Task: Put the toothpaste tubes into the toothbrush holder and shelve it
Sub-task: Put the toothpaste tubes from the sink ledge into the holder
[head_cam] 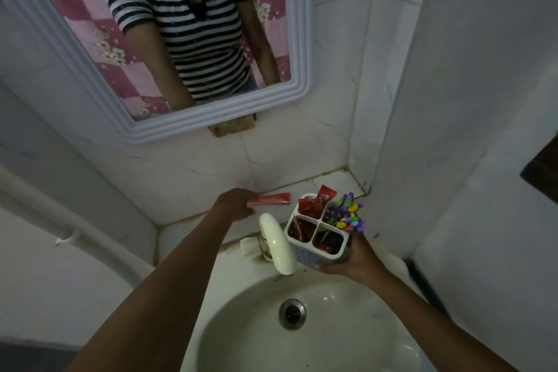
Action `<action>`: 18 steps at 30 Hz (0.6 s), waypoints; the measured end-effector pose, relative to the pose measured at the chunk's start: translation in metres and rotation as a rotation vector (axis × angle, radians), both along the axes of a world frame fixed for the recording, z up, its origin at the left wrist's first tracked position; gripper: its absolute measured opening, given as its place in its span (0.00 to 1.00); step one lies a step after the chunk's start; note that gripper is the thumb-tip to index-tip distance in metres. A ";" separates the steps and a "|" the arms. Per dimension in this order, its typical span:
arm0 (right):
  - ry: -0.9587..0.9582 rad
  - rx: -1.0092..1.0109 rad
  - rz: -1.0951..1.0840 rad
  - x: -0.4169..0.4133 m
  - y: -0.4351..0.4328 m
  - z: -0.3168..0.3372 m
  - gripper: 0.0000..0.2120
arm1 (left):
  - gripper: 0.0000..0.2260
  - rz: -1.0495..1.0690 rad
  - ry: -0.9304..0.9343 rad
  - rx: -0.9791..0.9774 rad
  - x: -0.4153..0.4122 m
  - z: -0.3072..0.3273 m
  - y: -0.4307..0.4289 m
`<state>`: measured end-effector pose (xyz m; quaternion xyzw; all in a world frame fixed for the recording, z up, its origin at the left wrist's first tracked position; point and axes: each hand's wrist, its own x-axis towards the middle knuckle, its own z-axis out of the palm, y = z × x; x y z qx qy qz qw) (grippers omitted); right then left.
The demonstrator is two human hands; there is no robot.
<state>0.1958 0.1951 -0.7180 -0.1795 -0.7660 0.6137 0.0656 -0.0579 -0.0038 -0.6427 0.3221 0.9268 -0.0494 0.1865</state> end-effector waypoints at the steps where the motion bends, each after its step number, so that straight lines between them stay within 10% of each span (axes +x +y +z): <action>1: 0.003 0.003 -0.001 0.000 0.000 -0.001 0.44 | 0.22 -0.019 0.035 -0.005 -0.001 -0.007 -0.001; 13: -0.005 -0.019 -0.034 -0.002 -0.001 -0.006 0.43 | 0.13 -0.195 0.327 -0.204 -0.008 -0.031 0.019; 18: -0.004 -0.033 -0.027 -0.002 -0.004 0.001 0.44 | 0.16 -0.074 0.172 0.029 -0.004 0.001 0.005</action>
